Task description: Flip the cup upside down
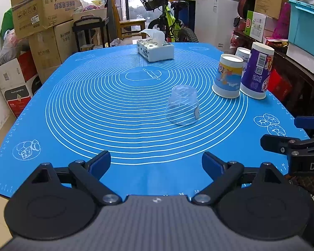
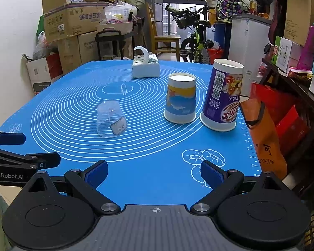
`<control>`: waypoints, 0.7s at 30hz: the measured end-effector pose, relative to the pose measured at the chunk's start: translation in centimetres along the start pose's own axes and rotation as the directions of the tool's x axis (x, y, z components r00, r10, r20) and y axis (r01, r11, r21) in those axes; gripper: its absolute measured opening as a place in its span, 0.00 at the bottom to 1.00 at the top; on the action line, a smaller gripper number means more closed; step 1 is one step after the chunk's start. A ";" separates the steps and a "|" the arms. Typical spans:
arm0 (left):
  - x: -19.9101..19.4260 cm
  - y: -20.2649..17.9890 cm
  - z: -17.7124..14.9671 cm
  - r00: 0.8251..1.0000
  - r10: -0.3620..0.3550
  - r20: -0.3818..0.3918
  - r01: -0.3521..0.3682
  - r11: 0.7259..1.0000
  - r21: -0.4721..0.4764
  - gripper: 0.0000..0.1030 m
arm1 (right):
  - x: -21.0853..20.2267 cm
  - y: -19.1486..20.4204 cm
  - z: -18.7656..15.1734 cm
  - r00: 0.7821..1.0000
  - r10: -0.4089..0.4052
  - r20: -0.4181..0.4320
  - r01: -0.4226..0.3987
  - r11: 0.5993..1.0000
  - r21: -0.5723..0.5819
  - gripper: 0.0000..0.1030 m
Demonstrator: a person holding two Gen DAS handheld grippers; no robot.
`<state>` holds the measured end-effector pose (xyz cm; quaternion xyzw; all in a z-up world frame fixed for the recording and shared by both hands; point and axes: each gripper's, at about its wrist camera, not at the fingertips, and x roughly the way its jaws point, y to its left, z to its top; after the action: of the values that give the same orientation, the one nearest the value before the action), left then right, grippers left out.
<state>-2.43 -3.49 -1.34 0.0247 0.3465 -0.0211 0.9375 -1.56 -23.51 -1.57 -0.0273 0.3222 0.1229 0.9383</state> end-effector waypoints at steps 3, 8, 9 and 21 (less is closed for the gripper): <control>0.0 0.0 0.0 1.000 0.000 0.000 0.000 1.000 0.000 0.91 | 0.0 -0.2 -0.1 1.000 -0.002 -0.002 0.002 1.000 0.004 0.93; 0.0 0.0 0.0 1.000 0.001 0.000 -0.001 1.000 -0.001 0.91 | 0.0 -0.2 -0.1 1.000 -0.002 -0.003 0.002 1.000 0.004 0.93; 0.0 0.0 0.0 1.000 0.001 0.000 -0.001 1.000 0.000 0.91 | 0.0 -0.2 -0.1 1.000 -0.002 -0.002 0.002 1.000 0.004 0.93; -0.1 -0.1 0.0 1.000 0.001 0.000 -0.001 1.000 -0.001 0.91 | 0.0 -0.3 -0.1 1.000 -0.002 -0.004 0.002 1.000 0.002 0.93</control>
<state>-2.50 -3.53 -1.34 0.0243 0.3467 -0.0206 0.9374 -1.56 -23.80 -1.71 -0.0268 0.3243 0.1217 0.9377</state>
